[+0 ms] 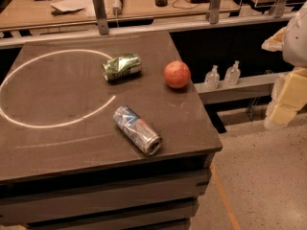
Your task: Place green can upright
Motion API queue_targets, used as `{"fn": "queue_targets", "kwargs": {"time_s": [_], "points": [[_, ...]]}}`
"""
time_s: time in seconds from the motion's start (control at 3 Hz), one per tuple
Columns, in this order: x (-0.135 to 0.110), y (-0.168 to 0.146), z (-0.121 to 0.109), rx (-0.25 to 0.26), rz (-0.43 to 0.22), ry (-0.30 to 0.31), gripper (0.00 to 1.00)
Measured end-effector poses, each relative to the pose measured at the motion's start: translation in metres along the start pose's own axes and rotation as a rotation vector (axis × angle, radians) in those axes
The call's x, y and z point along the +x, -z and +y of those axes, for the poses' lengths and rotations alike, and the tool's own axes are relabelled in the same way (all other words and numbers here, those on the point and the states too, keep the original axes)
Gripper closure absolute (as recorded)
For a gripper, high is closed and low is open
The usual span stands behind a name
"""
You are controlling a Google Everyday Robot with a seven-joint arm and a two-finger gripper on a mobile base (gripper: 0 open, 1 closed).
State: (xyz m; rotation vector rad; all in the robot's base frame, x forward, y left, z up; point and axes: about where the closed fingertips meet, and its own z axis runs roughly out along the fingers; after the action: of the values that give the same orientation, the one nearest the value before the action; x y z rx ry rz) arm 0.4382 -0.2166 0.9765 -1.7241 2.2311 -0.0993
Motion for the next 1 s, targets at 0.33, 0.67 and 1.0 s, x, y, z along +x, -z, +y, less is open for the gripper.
{"fn": "queue_targets", "kwargs": {"time_s": [0.33, 0.67, 1.0], "points": [[-0.001, -0.001, -0.001, 0.0, -0.006, 0.003, 0.0], [-0.009, -0.008, -0.007, -0.001, -0.034, 0.025, 0.0], [-0.072, -0.053, -0.039, -0.059, -0.064, 0.179, 0.0]]}}
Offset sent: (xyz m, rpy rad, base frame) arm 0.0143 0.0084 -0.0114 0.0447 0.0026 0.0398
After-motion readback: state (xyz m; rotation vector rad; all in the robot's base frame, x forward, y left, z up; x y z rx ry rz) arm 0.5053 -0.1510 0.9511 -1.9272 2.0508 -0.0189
